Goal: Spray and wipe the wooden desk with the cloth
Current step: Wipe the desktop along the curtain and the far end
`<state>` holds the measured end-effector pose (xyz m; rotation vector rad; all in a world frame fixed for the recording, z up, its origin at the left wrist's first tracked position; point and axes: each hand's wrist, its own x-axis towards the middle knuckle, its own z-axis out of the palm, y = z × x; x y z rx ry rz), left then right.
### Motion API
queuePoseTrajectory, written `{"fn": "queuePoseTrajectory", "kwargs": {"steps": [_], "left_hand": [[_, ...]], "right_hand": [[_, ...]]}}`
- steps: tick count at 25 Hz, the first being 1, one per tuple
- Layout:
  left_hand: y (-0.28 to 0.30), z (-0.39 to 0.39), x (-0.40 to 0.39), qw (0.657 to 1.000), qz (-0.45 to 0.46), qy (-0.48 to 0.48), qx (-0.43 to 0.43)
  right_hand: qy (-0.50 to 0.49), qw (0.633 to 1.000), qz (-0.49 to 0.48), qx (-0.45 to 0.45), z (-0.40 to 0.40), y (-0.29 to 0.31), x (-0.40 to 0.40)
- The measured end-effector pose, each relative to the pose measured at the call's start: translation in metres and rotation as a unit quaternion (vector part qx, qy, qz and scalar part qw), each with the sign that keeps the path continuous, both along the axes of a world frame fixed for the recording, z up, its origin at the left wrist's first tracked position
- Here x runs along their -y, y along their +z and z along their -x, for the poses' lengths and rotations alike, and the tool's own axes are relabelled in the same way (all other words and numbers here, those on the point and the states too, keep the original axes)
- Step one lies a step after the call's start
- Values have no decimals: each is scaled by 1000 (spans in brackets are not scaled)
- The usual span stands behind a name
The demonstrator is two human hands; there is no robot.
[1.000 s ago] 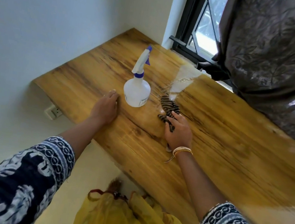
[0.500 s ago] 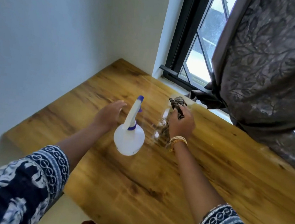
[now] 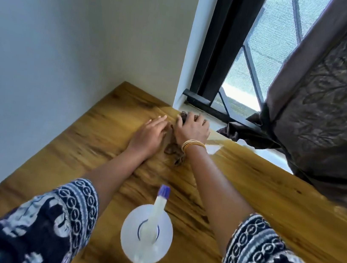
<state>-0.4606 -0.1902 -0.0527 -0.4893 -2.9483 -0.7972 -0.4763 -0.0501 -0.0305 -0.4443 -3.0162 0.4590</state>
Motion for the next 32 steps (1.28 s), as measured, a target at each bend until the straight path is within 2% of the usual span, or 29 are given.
{"fn": "queuePoseTrajectory", "kwargs": {"steps": [3,7,10,12,16,19,22,25,27,29,32], "left_hand": [[-11,9,-5,999,36,13,-28],[-11,10,-8,998,51,13,-43],[-9,12,-9,998,45,13,-48],[-11,11,-8,998,49,14,-44],[-14,10,-8,998,51,13,-37],[-14,9,-10,997,63,19,-31],[-14,10,-11,997,64,23,-27],[-14,11,-10,998,59,21,-24],[-13,12,-9,998,57,20,-29],[-12,10,-8,997,71,11,-31],[-8,7,-8,996,84,0,-18]], "right_hand": [[-4,998,-61,6,28,-8,-5],[17,994,1,103,69,1,-3],[93,992,4,84,73,1,12],[115,990,33,81,63,2,-10],[-13,994,11,107,17,2,-115],[-91,991,-29,92,-3,-2,-131],[-31,990,-46,127,35,3,-78],[63,993,-3,101,57,4,-26],[108,992,6,66,45,4,-21],[103,994,-11,35,27,2,-47],[36,995,-72,60,-14,-2,-137]]}}
